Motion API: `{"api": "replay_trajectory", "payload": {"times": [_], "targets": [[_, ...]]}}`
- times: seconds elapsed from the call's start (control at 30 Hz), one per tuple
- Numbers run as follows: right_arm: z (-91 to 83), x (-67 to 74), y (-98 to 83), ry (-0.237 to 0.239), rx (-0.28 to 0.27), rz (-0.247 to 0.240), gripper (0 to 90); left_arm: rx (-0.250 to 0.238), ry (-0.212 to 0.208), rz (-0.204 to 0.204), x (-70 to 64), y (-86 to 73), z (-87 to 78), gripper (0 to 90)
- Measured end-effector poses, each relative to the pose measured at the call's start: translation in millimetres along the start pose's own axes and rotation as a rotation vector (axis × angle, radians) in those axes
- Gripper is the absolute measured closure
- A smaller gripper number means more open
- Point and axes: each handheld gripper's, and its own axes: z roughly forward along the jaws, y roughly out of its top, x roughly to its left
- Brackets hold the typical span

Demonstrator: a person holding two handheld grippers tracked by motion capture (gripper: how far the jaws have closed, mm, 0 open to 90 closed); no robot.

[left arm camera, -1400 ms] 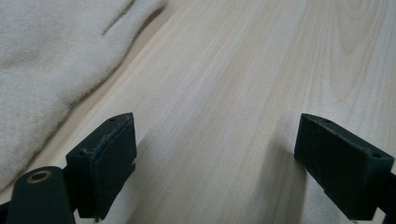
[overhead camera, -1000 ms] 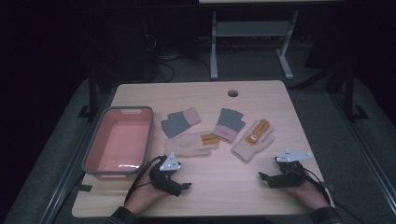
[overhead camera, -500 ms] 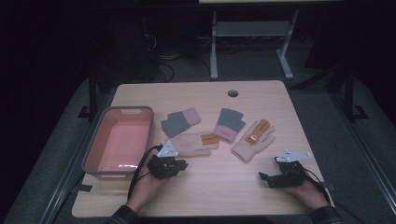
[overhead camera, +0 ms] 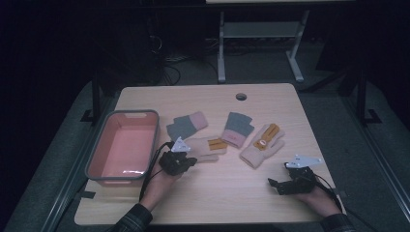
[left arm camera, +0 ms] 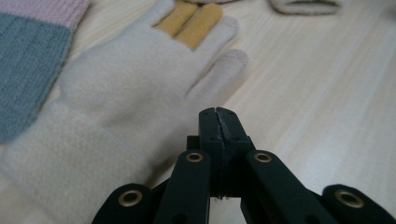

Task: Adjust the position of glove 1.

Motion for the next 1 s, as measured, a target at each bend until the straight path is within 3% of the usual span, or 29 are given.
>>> {"api": "replay_trajectory", "payload": {"times": [0.23,0.33,0.5,0.63,1.0], "targets": [[0.0,0.0,0.0,0.0,0.0,0.0,10.1,-0.006,0.031,-0.001,5.1,8.0,13.8,89.4],[0.0,-0.1,0.0,0.001,0.0,-0.001,10.1,0.019,0.058,0.001,11.1,9.8,23.1,89.4],[0.0,-0.1,0.1,0.001,0.0,0.0,10.1,0.052,0.066,-0.004,14.5,9.2,30.6,89.5],[0.0,0.0,0.0,0.001,0.0,0.0,10.1,0.057,0.048,-0.024,14.7,7.6,31.1,89.6],[0.1,0.1,0.0,0.003,-0.001,-0.003,10.1,0.073,-0.007,-0.016,7.0,7.9,31.2,89.7]]}}
